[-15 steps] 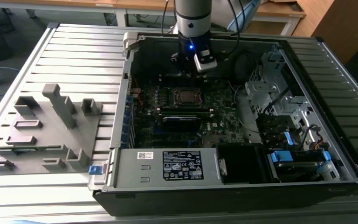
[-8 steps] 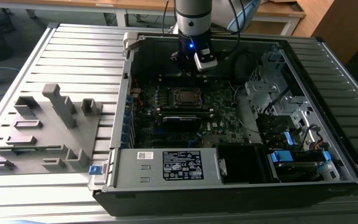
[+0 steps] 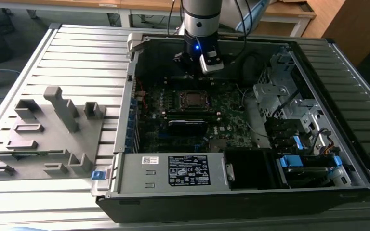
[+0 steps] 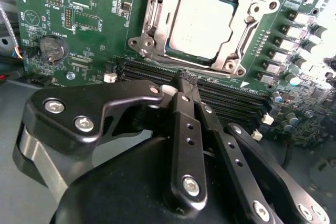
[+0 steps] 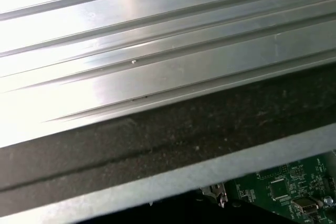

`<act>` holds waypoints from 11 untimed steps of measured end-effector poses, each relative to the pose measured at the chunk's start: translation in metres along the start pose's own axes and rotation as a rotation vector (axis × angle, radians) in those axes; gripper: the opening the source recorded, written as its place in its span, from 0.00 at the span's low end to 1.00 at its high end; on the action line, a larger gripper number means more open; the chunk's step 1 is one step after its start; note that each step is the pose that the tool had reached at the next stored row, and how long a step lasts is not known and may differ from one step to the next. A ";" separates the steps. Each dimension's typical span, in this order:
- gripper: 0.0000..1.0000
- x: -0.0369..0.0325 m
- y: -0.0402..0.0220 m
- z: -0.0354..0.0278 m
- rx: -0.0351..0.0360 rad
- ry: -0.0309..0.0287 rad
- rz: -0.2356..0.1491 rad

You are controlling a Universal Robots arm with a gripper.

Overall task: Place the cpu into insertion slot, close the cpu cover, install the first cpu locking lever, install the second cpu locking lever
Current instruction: 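Install the first cpu locking lever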

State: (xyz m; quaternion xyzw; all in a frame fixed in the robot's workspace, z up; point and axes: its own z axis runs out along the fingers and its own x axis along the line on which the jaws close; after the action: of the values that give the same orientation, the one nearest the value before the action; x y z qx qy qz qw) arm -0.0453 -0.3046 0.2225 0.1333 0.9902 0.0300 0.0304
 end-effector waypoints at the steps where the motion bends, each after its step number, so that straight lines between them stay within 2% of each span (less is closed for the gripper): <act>1: 0.11 0.0000 0.0000 0.0000 -0.0001 0.0000 0.000; 6: 0.11 0.0000 0.0000 0.0001 -0.0004 0.0002 -0.002; 11: 0.11 0.0000 0.0000 0.0004 -0.0028 0.0032 -0.046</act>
State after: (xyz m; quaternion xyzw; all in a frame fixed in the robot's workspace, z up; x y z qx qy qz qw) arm -0.0452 -0.3046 0.2221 0.1104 0.9930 0.0309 0.0297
